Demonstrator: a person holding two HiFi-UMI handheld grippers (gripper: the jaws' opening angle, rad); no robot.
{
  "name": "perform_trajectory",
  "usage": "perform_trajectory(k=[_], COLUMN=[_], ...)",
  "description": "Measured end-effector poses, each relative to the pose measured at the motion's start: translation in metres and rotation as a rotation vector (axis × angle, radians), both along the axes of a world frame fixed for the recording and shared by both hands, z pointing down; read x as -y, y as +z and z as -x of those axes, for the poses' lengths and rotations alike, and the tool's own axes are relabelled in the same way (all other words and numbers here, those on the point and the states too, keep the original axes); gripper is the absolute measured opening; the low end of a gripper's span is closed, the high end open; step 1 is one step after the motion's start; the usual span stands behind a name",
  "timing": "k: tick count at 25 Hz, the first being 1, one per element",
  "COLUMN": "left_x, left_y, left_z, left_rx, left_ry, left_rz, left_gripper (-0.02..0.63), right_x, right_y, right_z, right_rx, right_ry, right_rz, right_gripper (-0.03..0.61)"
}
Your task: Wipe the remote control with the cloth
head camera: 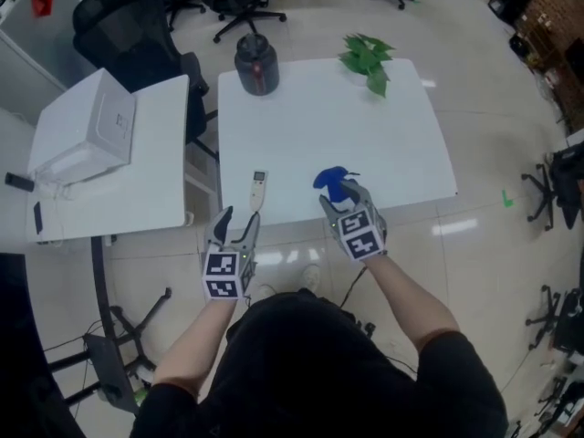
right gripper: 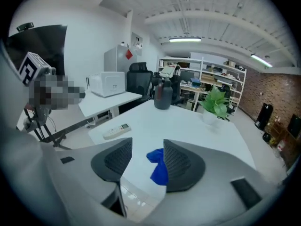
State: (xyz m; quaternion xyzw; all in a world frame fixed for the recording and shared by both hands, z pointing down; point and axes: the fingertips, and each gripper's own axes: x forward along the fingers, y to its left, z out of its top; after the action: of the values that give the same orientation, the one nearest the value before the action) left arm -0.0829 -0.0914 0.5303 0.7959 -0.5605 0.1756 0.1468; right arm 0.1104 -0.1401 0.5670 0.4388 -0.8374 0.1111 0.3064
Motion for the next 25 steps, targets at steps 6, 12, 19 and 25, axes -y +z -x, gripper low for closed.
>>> perform_trajectory(k=[6, 12, 19, 25], left_x=[-0.024, -0.063, -0.093, -0.096], left_y=[-0.050, -0.080, -0.094, -0.095], left_z=[-0.008, -0.007, -0.014, -0.027], left_rx=[-0.026, -0.037, -0.031, -0.019], left_ry=[0.175, 0.322, 0.369, 0.322], left_rz=[-0.115, -0.184, -0.222, -0.242], left_gripper=[0.215, 0.070, 0.002, 0.002], right_x=[-0.071, -0.125, -0.152, -0.156], right_y=[-0.078, -0.125, -0.147, -0.152], right_z=[0.056, 0.099, 0.112, 0.106], right_rx=[0.154, 0.189, 0.191, 0.199], right_ry=[-0.001, 0.034, 0.007, -0.052], right_rz=[-0.076, -0.167, -0.211, -0.197], right_gripper=[0.131, 0.045, 0.011, 0.009])
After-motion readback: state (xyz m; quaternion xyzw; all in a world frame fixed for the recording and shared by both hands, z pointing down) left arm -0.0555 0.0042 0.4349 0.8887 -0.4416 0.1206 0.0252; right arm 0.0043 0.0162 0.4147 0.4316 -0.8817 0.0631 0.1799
